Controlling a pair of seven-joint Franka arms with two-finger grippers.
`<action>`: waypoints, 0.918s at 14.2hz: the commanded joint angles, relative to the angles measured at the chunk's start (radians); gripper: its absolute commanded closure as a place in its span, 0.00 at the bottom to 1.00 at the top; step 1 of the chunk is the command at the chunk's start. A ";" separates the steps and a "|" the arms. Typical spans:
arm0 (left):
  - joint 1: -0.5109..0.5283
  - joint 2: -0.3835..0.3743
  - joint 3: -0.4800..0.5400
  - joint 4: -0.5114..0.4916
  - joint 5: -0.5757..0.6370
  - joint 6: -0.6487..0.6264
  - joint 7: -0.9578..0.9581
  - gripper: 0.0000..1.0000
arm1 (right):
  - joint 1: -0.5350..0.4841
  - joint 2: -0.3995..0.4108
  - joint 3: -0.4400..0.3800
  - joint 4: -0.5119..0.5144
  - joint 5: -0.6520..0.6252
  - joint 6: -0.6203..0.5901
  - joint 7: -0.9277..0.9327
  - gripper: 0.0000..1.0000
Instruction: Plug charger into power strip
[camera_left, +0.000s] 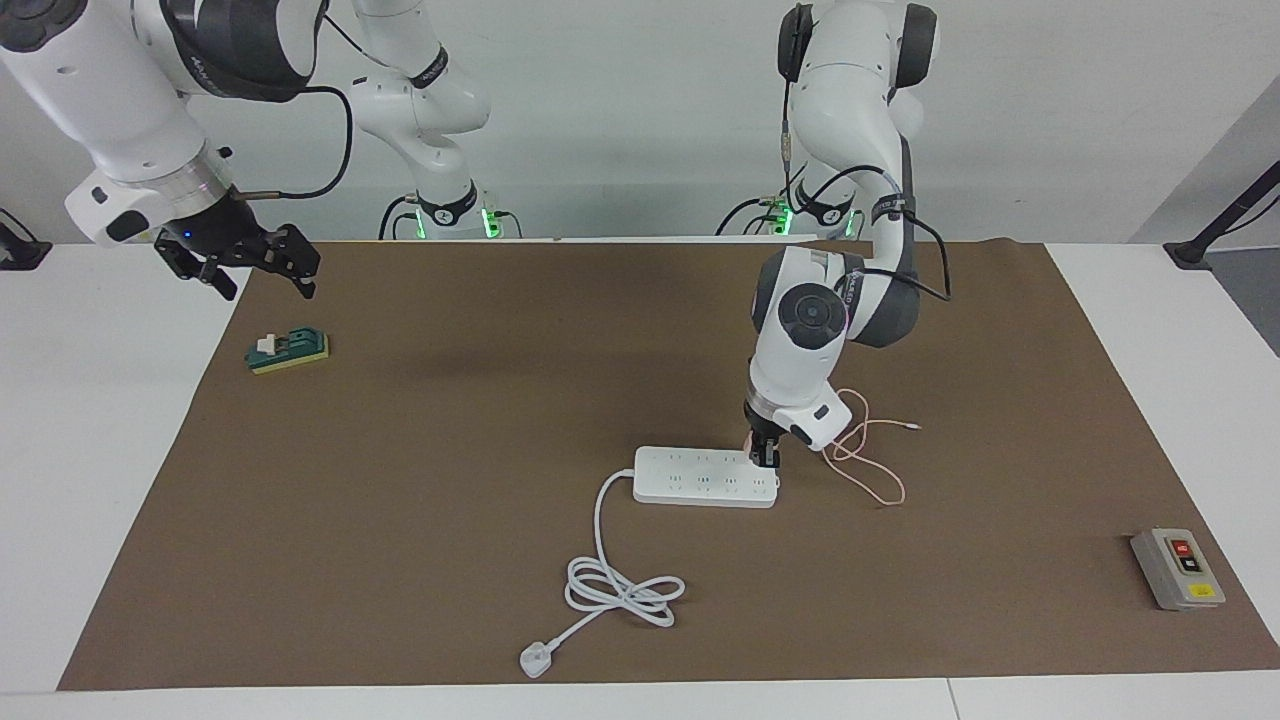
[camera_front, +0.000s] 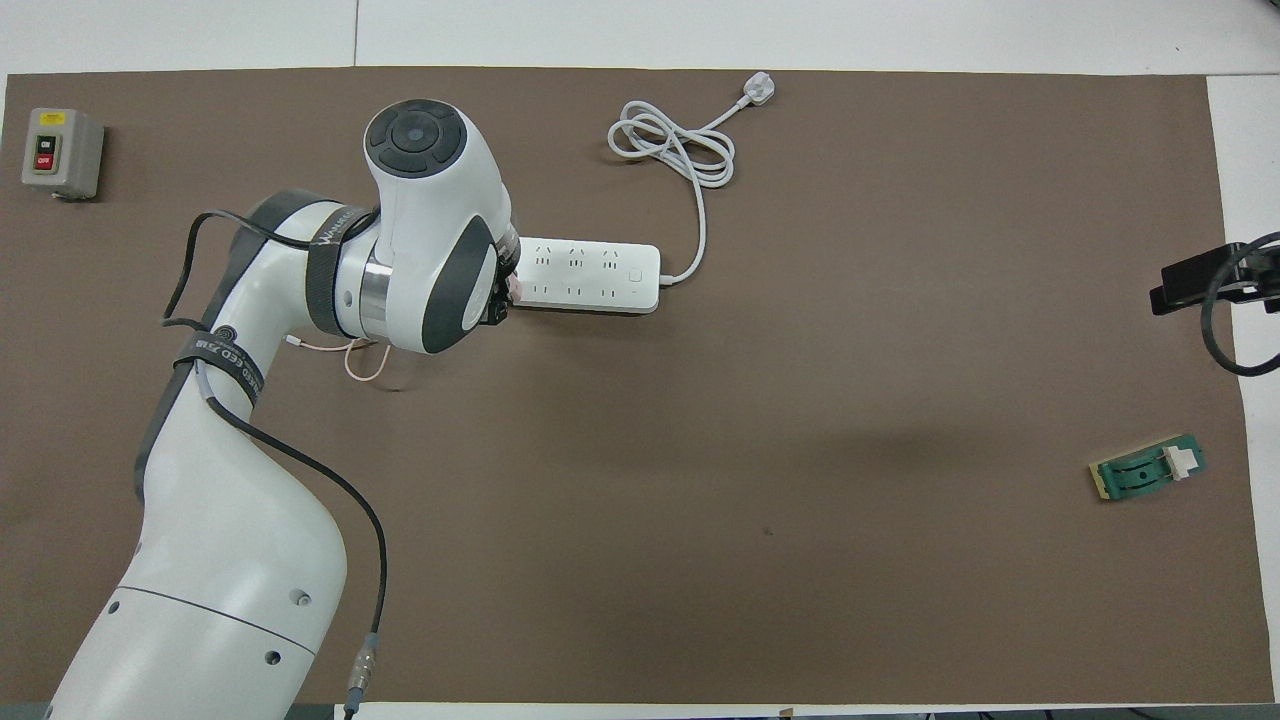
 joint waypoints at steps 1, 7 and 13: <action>-0.022 -0.008 0.015 -0.026 -0.001 0.027 -0.001 1.00 | -0.013 -0.004 0.006 0.009 0.000 -0.020 -0.014 0.00; -0.022 0.008 0.017 -0.023 0.001 0.037 -0.001 1.00 | -0.013 -0.004 0.006 0.009 0.000 -0.020 -0.014 0.00; -0.022 0.032 0.015 -0.008 0.001 0.037 -0.002 1.00 | -0.013 -0.004 0.006 0.009 0.000 -0.020 -0.014 0.00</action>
